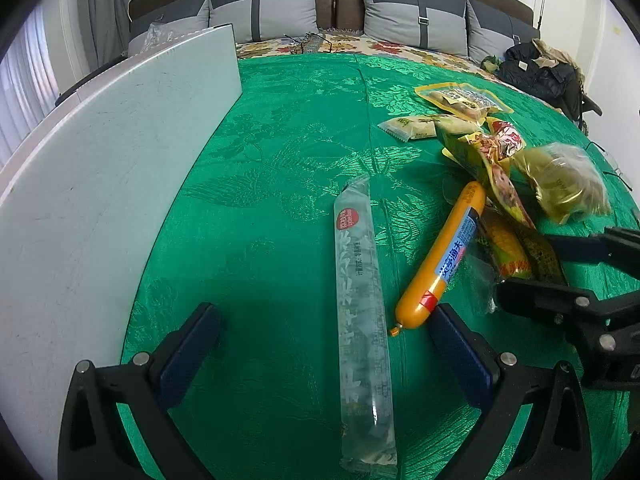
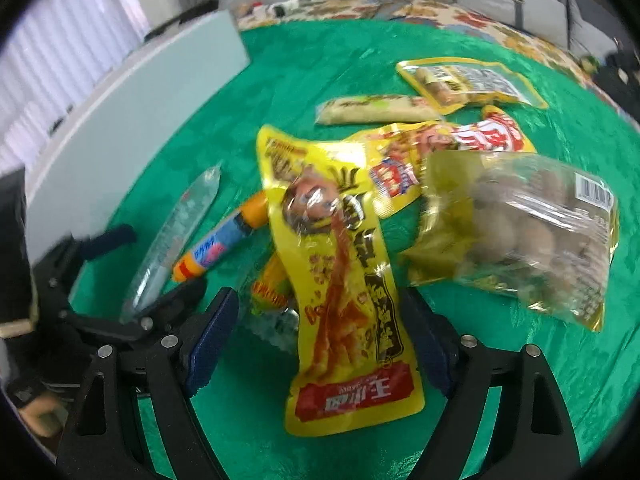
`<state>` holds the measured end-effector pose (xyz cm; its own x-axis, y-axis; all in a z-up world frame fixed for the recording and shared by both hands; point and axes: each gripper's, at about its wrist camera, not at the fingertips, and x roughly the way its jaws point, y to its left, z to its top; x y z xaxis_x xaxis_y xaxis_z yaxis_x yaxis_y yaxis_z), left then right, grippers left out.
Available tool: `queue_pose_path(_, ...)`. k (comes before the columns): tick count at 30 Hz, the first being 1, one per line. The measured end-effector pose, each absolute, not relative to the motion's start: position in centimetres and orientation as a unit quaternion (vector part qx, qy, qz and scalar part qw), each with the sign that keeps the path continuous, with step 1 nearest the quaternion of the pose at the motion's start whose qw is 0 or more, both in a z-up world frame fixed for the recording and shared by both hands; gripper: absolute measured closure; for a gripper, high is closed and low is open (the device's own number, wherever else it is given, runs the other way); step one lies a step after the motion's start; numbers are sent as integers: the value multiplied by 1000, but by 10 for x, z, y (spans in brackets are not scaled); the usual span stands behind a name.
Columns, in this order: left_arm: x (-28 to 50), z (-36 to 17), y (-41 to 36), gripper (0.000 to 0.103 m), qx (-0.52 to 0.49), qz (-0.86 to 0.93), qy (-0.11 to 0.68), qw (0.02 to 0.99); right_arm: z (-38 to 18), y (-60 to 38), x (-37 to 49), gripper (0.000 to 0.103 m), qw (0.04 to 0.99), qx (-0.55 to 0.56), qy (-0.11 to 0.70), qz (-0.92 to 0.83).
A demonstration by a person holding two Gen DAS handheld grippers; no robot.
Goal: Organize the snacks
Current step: 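Grasp the yellow spicy-strip packet with the right gripper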
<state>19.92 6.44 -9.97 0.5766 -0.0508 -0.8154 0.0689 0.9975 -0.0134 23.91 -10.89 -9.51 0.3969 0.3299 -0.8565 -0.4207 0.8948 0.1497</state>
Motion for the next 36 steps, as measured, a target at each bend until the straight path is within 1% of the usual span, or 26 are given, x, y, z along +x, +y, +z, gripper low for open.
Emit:
queue_pose_path(1,199,-100,63,0,10,-34,459,888,-94,-108,236,38,832,-52,503,227)
queue_pose_path(2,199,-100,63,0,10,-34,459,888,-93,-108,232,45,833,-64,501,226)
queue_pose_path(3,199,-100,63,0,10,-34,459,888,-92,-111,229,66,831,-69,502,229)
queue_pose_path(4,199,-100,63,0,10,-34,459,888,-90,-114,227,73,829,-62,504,233)
queue_pose_path(6,199,-100,63,0,10,-34,459,888,-87,-124,221,79,826,-52,508,237)
queue_pose_path(7,199,-100,63,0,10,-34,459,888,-86,-128,217,81,826,-54,509,235)
queue_pose_path(14,199,-101,63,0,10,-34,459,888,-90,-171,195,82,821,-41,518,238)
queue_pose_path(17,199,-101,63,0,10,-34,459,888,-90,-202,176,82,828,-13,512,227)
queue_pose_path(20,199,-100,63,0,10,-34,459,888,-91,-229,161,82,843,9,497,203)
queue_pose_path(22,199,-100,63,0,10,-34,459,888,-92,-248,151,82,864,17,474,169)
queue_pose_path(25,199,-100,63,0,11,-34,459,888,-96,-261,141,82,892,-16,439,109)
queue_pose_path(26,199,-100,63,0,11,-34,459,888,-98,-263,140,81,897,-29,431,90)
queue_pose_path(27,199,-100,63,0,11,-34,459,888,-101,-265,141,78,901,-37,426,76)
queue_pose_path(28,199,-100,63,0,11,-34,459,888,-103,-266,143,69,901,-37,427,72)
queue_pose_path(29,199,-100,63,0,11,-34,459,888,-104,-268,144,61,903,-30,423,75)
queue_pose_path(30,199,-101,63,0,10,-34,459,888,-105,-268,146,41,902,-27,424,76)
queue_pose_path(31,199,-100,63,0,10,-34,459,888,-106,-268,146,33,903,-25,422,77)
queue_pose_path(33,199,-101,63,0,10,-34,459,888,-107,-263,147,31,903,-32,421,78)
queue_pose_path(34,199,-100,63,0,10,-34,459,888,-108,-262,148,27,902,-35,422,83)
queue_pose_path(36,199,-101,63,0,10,-34,458,888,-107,-261,146,22,900,-39,425,92)
